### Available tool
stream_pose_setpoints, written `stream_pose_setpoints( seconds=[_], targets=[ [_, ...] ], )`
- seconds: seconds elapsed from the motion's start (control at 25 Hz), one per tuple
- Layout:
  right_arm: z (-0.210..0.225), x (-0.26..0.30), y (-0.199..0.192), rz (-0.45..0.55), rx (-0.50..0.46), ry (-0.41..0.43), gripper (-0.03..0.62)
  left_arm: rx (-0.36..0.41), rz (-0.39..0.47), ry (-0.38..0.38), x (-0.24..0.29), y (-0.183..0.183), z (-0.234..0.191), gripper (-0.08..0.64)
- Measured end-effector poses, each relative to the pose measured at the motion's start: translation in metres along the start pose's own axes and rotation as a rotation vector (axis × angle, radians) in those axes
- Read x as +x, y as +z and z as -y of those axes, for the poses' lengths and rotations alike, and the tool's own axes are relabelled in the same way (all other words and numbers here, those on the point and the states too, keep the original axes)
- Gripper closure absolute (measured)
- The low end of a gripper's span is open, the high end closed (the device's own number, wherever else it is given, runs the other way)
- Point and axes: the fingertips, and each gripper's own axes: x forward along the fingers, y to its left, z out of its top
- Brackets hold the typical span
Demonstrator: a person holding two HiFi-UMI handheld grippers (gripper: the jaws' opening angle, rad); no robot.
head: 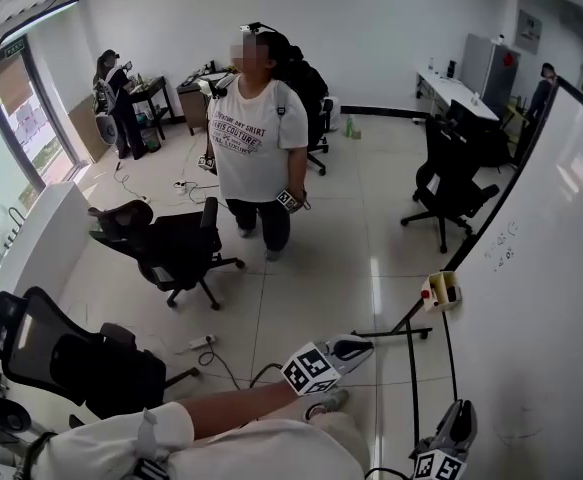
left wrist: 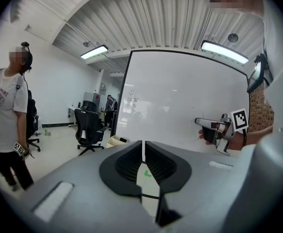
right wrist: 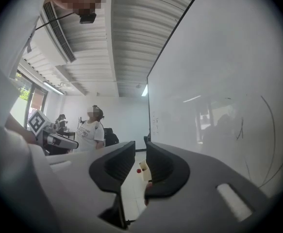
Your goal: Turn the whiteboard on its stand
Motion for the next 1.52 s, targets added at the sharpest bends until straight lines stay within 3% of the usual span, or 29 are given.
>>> stream_pose_setpoints(
  seconds=[0.48,0.64,1.08,1.32,1.52],
  targets=[
    [0.000,0.110,0.011,-0.016,-0.006,0.059,0.515,-0.022,-0.011,0.024,0.050,0.037,-0.070,0.518],
    [0.002,0.149,0.032,0.005,-0.001,0.058,0.517,-0.023,-0.015,0.027,0.071,0.049,-0.093,0.518],
    [0.003,0.226,0.008,-0.002,0.003,0.113,0.522,-0.020,-0.015,0.061,0.097,0.062,-0.152,0.517],
    [-0.014,0.243,0.013,0.011,-0.008,0.155,0.522,-0.029,-0.020,0.080,0.093,0.060,-0.168,0.515],
    [-0.003,0.239,0.017,0.029,0.057,0.116,0.522,-0.037,-0.046,0.060,0.104,0.051,-0.168,0.515]
  ],
)
